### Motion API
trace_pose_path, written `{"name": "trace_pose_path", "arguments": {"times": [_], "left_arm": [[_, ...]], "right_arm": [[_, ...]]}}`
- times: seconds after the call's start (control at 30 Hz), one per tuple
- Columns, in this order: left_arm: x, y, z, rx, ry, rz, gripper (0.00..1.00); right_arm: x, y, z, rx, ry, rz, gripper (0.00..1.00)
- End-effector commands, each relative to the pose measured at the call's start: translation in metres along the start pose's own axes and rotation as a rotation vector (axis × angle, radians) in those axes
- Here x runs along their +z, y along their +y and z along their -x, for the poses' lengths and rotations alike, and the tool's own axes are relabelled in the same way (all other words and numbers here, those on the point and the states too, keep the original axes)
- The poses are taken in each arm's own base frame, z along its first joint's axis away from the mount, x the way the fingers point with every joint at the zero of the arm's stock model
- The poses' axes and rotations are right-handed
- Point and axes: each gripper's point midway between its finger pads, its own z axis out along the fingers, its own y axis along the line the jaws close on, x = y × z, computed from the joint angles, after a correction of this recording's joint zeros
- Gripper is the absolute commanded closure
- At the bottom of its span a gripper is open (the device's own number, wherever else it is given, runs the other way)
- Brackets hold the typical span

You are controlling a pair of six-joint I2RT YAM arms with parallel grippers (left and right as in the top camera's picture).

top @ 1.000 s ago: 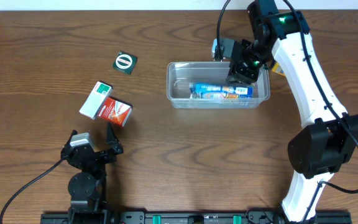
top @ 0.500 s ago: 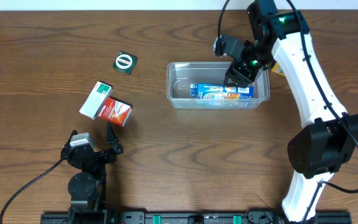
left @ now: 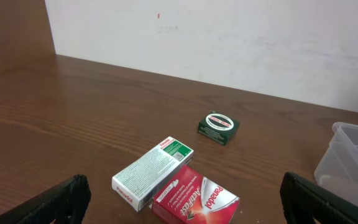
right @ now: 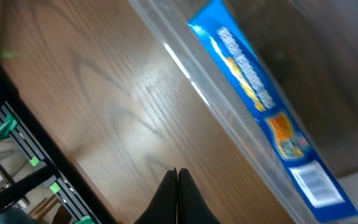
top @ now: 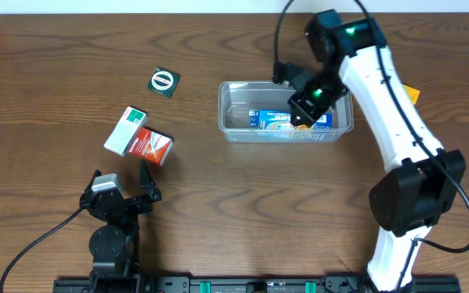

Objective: Pack container

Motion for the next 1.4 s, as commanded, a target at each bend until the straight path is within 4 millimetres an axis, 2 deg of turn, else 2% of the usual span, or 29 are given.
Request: {"name": "trace_pose_path", "arguments": {"times": [0.0, 0.2, 0.47, 0.93, 1.37], "left_arm": [[0.002, 0.008, -0.017, 0.024, 0.049, 0.037, 0.02], [0.002, 0.008, -0.017, 0.024, 0.049, 0.037, 0.02], [0.002, 0.008, -0.017, 0.024, 0.049, 0.037, 0.02], [0.002, 0.008, -0.017, 0.024, 0.049, 0.037, 0.02], [0.002, 0.008, -0.017, 0.024, 0.049, 0.037, 0.02]], "right_arm": [[0.016, -0.001, -0.002, 0.051, 0.045, -0.031, 0.99], [0.042, -0.014, -0.009, 0.089, 0.077, -0.068, 0.99], [0.057, -0.035, -0.005, 0.078, 0.050, -0.132, 0.99], [0.052, -0.072, 0.023, 0.068, -0.064, -0.294, 0.97], [0.047, -0.079, 0.048, 0.034, -0.161, -0.331, 0.97]]}}
